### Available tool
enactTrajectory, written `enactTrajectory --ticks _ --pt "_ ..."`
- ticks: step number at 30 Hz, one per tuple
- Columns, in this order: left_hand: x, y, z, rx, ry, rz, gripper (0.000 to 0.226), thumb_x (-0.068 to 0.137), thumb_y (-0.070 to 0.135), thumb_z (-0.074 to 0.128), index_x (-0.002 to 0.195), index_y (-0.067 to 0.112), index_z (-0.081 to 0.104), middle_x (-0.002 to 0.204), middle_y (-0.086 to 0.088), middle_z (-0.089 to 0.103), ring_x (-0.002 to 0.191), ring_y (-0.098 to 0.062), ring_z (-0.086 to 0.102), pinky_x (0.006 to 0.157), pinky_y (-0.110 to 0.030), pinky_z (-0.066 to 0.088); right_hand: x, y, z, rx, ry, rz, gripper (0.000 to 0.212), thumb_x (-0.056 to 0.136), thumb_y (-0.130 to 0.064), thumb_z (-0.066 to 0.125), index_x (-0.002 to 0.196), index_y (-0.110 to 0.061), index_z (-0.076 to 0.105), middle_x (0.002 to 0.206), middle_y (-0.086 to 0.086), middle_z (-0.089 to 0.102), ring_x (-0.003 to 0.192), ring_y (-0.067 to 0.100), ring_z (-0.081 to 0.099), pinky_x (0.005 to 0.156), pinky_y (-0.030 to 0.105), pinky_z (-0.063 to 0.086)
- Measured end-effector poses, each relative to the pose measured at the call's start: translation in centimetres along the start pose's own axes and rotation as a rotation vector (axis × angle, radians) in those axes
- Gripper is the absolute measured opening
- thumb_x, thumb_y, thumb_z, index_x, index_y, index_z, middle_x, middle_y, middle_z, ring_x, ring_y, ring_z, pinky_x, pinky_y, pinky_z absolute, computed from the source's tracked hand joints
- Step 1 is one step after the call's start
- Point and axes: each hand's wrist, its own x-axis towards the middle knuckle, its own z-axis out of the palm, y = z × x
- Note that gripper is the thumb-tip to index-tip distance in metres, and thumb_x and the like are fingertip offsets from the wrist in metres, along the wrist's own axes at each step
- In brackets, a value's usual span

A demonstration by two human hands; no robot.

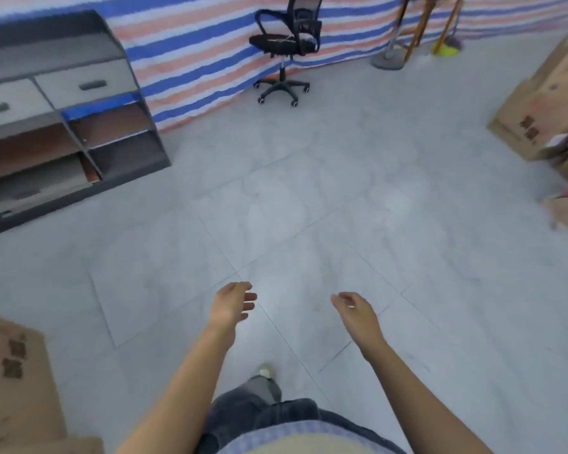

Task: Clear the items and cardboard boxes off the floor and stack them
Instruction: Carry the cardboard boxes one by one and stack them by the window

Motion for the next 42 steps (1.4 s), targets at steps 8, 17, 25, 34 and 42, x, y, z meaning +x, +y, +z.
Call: enactTrajectory --ticks 8,17,25,34,42 --pt "7.4 6.4 3.8 0.108 -0.186 -0.091 0.012 0.093 0.015 0.047 0.092 0.008 0.057 0.080 -0.005 0.061 0.069 -0.018 0.054 0.063 -0.025 0.039 2.9 -3.2 0.8 0.098 0.190 0.169 0.034 0.095 -0.030 0.048 0.122 -0.011 0.056 0.124 0.003 0.054 0.110 0.016 0.049 0.094 0.028 0.038" --pt "12.7 8.2 13.5 0.407 -0.402 -0.109 0.015 0.094 0.016 0.049 0.098 0.006 0.058 0.089 -0.010 0.063 0.075 -0.020 0.055 0.062 -0.025 0.041 10.1 -1.6 -3.5 0.202 0.350 0.320 0.035 0.094 -0.027 0.049 0.125 -0.010 0.053 0.127 0.006 0.053 0.104 0.017 0.050 0.083 0.023 0.035" --pt "19.6 17.9 26.2 0.406 -0.333 -0.002 0.014 0.094 0.014 0.048 0.097 0.004 0.058 0.083 -0.010 0.063 0.074 -0.023 0.056 0.068 -0.031 0.040 24.2 -6.4 -17.5 0.334 0.487 0.181 0.037 0.092 -0.023 0.052 0.127 -0.012 0.051 0.129 0.005 0.048 0.107 0.015 0.047 0.085 0.023 0.033" --pt "20.5 21.6 41.7 0.478 -0.522 0.056 0.012 0.092 0.012 0.049 0.089 0.009 0.060 0.086 -0.009 0.066 0.075 -0.020 0.060 0.068 -0.028 0.044 32.1 -5.1 -24.7 0.286 0.464 0.278 0.036 0.091 -0.020 0.053 0.126 -0.013 0.051 0.129 0.006 0.047 0.109 0.013 0.045 0.086 0.022 0.033" --pt "29.8 28.5 53.5 0.466 -0.480 0.057 0.015 0.095 0.010 0.048 0.102 0.001 0.057 0.096 -0.014 0.064 0.085 -0.026 0.059 0.067 -0.027 0.045 43.9 -6.8 -31.8 0.283 0.538 0.354 0.037 0.092 -0.024 0.051 0.127 -0.013 0.051 0.131 0.006 0.046 0.114 0.016 0.047 0.084 0.023 0.035"
